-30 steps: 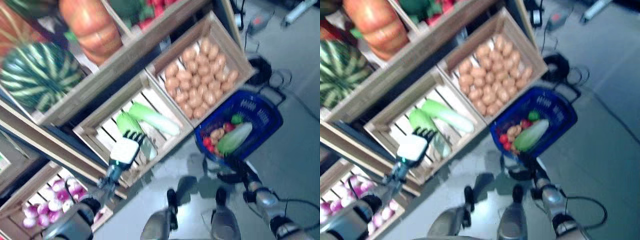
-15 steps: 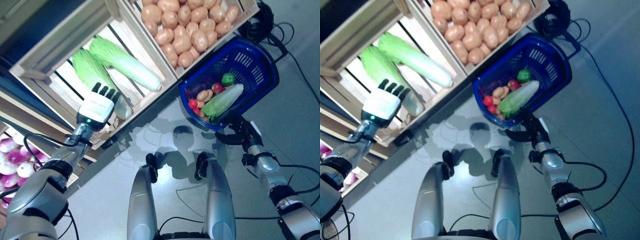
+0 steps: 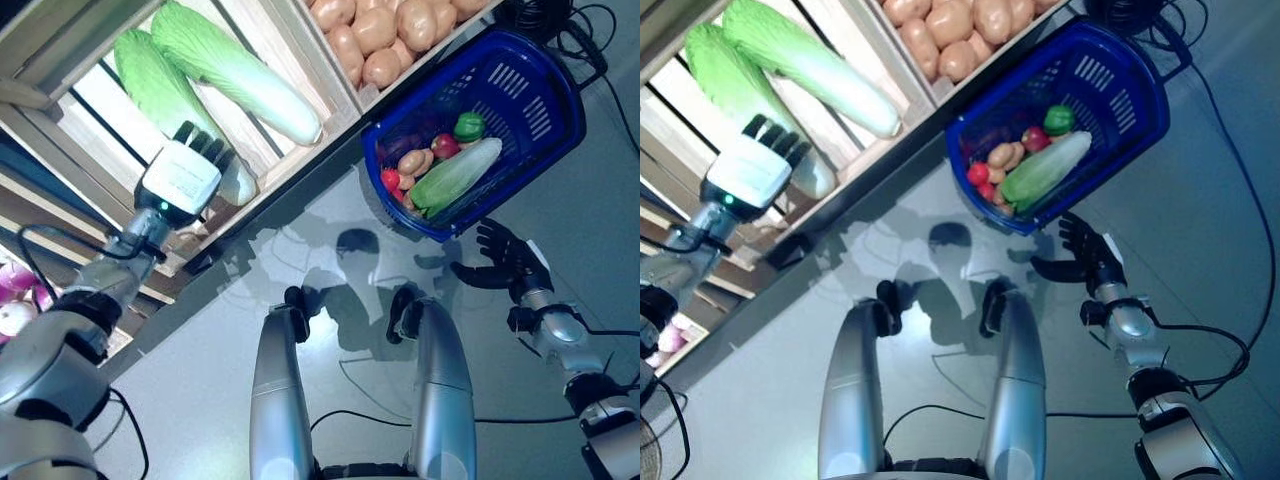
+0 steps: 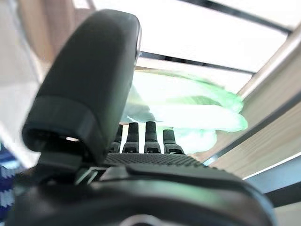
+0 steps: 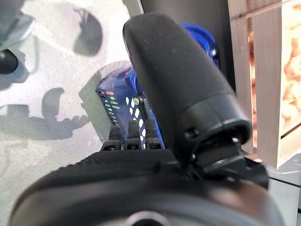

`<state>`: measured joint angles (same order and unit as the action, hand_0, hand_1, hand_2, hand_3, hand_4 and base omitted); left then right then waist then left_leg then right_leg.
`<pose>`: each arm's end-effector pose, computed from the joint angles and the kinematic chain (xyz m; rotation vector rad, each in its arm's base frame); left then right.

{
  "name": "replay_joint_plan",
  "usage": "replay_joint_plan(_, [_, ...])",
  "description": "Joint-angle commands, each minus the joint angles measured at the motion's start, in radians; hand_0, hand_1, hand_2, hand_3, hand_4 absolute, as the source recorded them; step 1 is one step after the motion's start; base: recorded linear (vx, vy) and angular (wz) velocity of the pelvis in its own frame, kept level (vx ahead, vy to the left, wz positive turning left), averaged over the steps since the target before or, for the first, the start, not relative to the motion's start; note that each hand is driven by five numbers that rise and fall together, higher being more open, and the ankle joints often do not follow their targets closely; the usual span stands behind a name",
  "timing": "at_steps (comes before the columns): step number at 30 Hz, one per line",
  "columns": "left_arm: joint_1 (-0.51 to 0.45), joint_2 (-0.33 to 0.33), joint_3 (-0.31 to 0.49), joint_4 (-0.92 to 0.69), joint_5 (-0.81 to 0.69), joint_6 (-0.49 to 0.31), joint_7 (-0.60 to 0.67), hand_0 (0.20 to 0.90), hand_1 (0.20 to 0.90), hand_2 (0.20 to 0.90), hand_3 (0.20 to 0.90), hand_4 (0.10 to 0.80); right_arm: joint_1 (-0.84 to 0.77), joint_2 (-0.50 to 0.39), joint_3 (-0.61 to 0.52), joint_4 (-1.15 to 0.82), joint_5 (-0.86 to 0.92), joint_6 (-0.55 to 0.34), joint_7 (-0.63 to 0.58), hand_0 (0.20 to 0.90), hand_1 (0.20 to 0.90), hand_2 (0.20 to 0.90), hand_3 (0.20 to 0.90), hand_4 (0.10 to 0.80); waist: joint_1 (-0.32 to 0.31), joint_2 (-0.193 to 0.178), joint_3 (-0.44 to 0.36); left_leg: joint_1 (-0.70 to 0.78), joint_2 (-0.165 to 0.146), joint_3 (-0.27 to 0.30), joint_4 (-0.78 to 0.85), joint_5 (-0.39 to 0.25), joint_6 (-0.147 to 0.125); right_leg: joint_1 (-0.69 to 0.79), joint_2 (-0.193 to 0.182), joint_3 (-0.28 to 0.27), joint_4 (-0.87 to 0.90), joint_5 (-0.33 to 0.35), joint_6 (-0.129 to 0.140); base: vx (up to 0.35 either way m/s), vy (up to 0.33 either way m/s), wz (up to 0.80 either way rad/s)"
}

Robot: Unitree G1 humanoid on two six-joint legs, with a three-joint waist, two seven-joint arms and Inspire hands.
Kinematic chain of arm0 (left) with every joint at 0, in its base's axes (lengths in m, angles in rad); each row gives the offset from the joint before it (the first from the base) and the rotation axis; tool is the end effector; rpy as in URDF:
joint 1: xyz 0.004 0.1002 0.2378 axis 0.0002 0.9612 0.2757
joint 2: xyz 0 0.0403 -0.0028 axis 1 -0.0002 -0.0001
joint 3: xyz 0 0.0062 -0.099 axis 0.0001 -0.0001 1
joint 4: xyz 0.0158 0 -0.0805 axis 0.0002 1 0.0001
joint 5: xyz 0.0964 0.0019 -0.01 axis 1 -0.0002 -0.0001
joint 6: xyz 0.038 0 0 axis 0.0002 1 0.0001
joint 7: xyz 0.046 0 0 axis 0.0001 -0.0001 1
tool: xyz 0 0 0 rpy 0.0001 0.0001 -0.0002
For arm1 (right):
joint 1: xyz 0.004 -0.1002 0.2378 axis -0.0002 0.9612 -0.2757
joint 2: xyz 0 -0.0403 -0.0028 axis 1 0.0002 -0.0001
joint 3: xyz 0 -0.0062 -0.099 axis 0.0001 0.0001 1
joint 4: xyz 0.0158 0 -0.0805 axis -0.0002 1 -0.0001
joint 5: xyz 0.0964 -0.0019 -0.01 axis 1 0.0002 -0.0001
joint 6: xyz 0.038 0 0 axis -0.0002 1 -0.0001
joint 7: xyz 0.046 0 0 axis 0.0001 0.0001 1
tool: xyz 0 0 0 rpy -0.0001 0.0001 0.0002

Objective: Put vegetables into the basket

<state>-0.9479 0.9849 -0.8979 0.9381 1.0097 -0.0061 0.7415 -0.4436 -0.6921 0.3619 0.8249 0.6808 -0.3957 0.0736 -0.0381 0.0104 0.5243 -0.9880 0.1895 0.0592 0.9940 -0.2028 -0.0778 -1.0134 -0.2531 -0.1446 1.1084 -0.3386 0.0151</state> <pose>0.3055 0.3176 0.1680 2.3365 -0.5221 0.2411 0.2571 -0.2886 0.0632 -0.1771 0.0249 -0.0565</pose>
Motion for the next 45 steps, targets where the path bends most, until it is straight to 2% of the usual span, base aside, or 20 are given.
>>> replay_joint_plan(1, [-0.079,0.136,0.025,-0.01,0.012,0.052,-0.009,0.9,0.9,0.9,0.9,0.8,0.018,-0.093,-0.075,-0.052,0.065,-0.033,-0.001,0.9,0.9,0.9,0.9,0.8,-0.021,0.005,-0.005,0.064,0.008,-0.009,-0.02,-0.087,-0.007,0.065,-0.048,0.05,-0.086,0.073,0.05,0.031,0.097,-0.02])
replay_joint_plan(11, [-0.167,0.172,-0.027,-0.003,0.013,0.005,0.042,0.9,0.9,0.9,0.9,0.8,0.035,-0.141,-0.095,-0.049,0.081,-0.029,0.012,0.9,0.9,0.9,0.9,0.8,-0.024,-0.002,-0.004,-0.018,0.01,-0.007,0.016,-0.09,0.0,-0.012,-0.061,0.052,-0.069,0.092,0.056,0.024,0.085,-0.02])
replay_joint_plan(14, [-0.222,0.171,-0.066,0.014,0.041,-0.078,0.057,0.9,0.9,0.9,0.9,0.8,0.024,-0.158,-0.104,-0.037,0.103,-0.041,0.025,0.9,0.9,0.9,0.9,0.8,-0.028,-0.006,-0.004,-0.054,0.013,-0.003,0.031,-0.092,0.003,-0.043,-0.061,0.058,-0.069,0.103,0.058,0.037,0.083,-0.04])
replay_joint_plan(17, [-0.236,0.164,-0.082,0.018,0.041,-0.106,0.088,0.9,0.9,0.9,0.9,0.8,0.01,-0.167,-0.1,-0.045,0.101,-0.046,0.016,0.9,0.9,0.9,0.9,0.8,-0.03,-0.006,-0.004,-0.067,0.015,0.0,0.034,-0.091,0.003,-0.057,-0.061,0.059,-0.068,0.107,0.059,0.012,0.056,-0.03])
replay_joint_plan(23, [-0.298,0.151,-0.138,0.018,0.041,-0.239,0.144,0.9,0.9,0.9,0.9,0.8,-0.031,-0.194,-0.089,-0.024,0.091,-0.04,0.027,0.9,0.9,0.9,0.9,0.8,-0.03,-0.007,-0.004,-0.094,0.026,0.006,0.042,-0.094,0.004,-0.085,-0.064,0.056,-0.062,0.111,0.06,0.013,0.039,-0.07])
replay_joint_plan(30, [-0.319,0.147,-0.17,0.009,-0.027,-0.275,0.086,0.9,0.9,0.9,0.9,0.8,-0.032,-0.206,-0.089,-0.008,0.101,-0.045,0.035,0.9,0.9,0.9,0.9,0.8,-0.032,-0.011,-0.004,-0.112,0.032,0.009,0.038,-0.087,0.004,-0.099,-0.059,0.051,-0.071,0.118,0.062,0.0,-0.001,-0.06])
replay_joint_plan(31, [-0.32,0.147,-0.172,0.003,-0.067,-0.25,0.024,0.564,0.564,0.564,0.564,0.576,-0.033,-0.208,-0.09,-0.007,0.104,-0.045,0.031,0.9,0.9,0.9,0.9,0.8,-0.031,-0.011,-0.004,-0.112,0.033,0.01,0.036,-0.085,0.005,-0.098,-0.058,0.051,-0.072,0.119,0.063,-0.014,-0.02,-0.04])
replay_joint_plan(32, [-0.315,0.146,-0.169,0.011,-0.149,-0.21,-0.041,0.3,0.3,0.3,0.3,0.4,-0.036,-0.212,-0.092,-0.004,0.115,-0.046,0.031,0.9,0.9,0.9,0.9,0.8,-0.032,-0.011,-0.004,-0.111,0.033,0.011,0.035,-0.084,0.005,-0.097,-0.057,0.052,-0.073,0.119,0.064,-0.015,-0.021,-0.03])
replay_joint_plan(36, [-0.298,0.136,-0.147,0.044,-0.212,-0.167,-0.077,0.3,0.3,0.3,0.3,0.4,-0.049,-0.212,-0.092,0.008,0.121,-0.056,0.035,0.9,0.9,0.9,0.9,0.8,-0.031,-0.011,-0.004,-0.103,0.035,0.014,0.029,-0.08,0.001,-0.088,-0.053,0.049,-0.078,0.118,0.064,-0.006,-0.008,0.0])
replay_joint_plan(40, [-0.279,0.137,-0.108,0.082,-0.248,-0.078,-0.108,0.3,0.3,0.3,0.3,0.4,-0.054,-0.214,-0.098,0.009,0.124,-0.064,0.032,0.9,0.9,0.9,0.9,0.8,-0.028,-0.012,-0.004,-0.072,0.04,0.019,0.01,-0.072,-0.006,-0.055,-0.052,0.041,-0.096,0.119,0.065,-0.02,-0.036,-0.04])
replay_joint_plan(45, [-0.248,0.144,-0.063,0.13,-0.25,-0.048,-0.132,0.3,0.3,0.3,0.3,0.4,-0.06,-0.215,-0.112,0.043,0.136,-0.076,0.039,0.9,0.9,0.9,0.9,0.8,-0.028,-0.008,-0.004,-0.02,0.05,0.032,-0.028,-0.059,-0.019,-0.003,-0.051,0.033,-0.132,0.123,0.066,-0.009,-0.025,-0.11])
